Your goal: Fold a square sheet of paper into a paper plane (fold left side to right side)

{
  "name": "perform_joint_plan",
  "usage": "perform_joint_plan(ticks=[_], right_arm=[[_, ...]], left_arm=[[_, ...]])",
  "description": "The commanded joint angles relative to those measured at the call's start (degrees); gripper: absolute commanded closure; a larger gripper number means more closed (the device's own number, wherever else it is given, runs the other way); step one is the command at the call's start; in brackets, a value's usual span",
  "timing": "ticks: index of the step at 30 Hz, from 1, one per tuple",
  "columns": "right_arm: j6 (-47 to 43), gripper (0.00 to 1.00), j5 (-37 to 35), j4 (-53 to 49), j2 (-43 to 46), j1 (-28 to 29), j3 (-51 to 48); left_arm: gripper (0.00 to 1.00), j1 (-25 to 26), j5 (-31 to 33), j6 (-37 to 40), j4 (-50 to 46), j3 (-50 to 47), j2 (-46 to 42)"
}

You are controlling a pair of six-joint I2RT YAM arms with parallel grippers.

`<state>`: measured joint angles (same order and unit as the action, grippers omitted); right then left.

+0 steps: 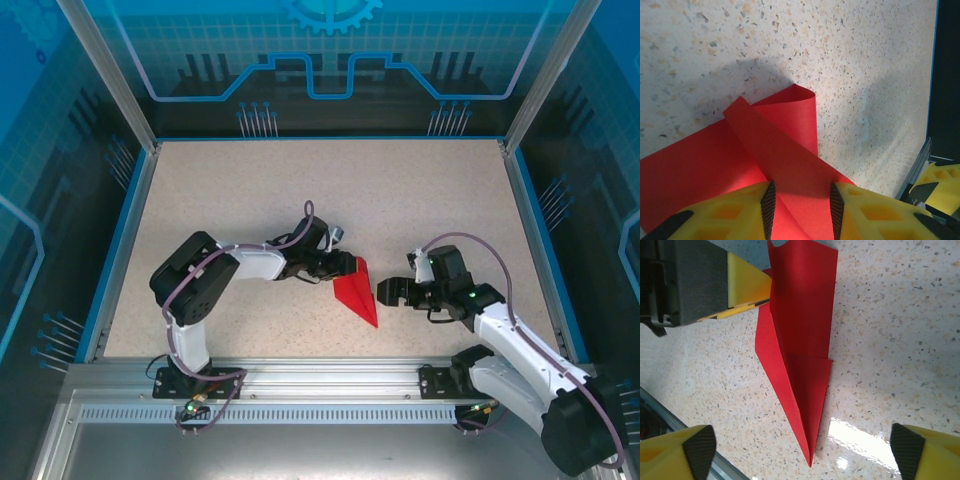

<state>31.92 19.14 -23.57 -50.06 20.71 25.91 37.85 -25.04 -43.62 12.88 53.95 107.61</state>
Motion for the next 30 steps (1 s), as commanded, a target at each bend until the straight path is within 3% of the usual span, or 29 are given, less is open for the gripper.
perform_joint_plan(ticks=[1,4,8,14,30], right_arm=[[-0.5,0.01,3.0,-0.9,1.0,-1.5,-0.9],[-0.5,0.01,4.3,-0.5,0.8,-2.2,-1.1],[-0.6,0.01,5.2,-0.3,0.5,-2.7,-1.2],[-0.9,0.01,5.3,-0.3,0.5,-3.2,-1.6],[-0.8,0.01,5.9,0.8,-0.5,-3.3,-2.7]], left_arm=[[0.64,0.5,-2.1,-0.5,0.9,1.6,0.9],[0.64,0.5,-2.3,-0.5,1.2,1.7,0.5],[0.53,0.5,-2.1,-0.3,0.5,1.2,-0.4],[0.49,0.6,0.0,-2.9,0.2,-1.4,-2.1],[0.51,1.1,3.4,-12.6,-1.0,-4.0,-3.9]])
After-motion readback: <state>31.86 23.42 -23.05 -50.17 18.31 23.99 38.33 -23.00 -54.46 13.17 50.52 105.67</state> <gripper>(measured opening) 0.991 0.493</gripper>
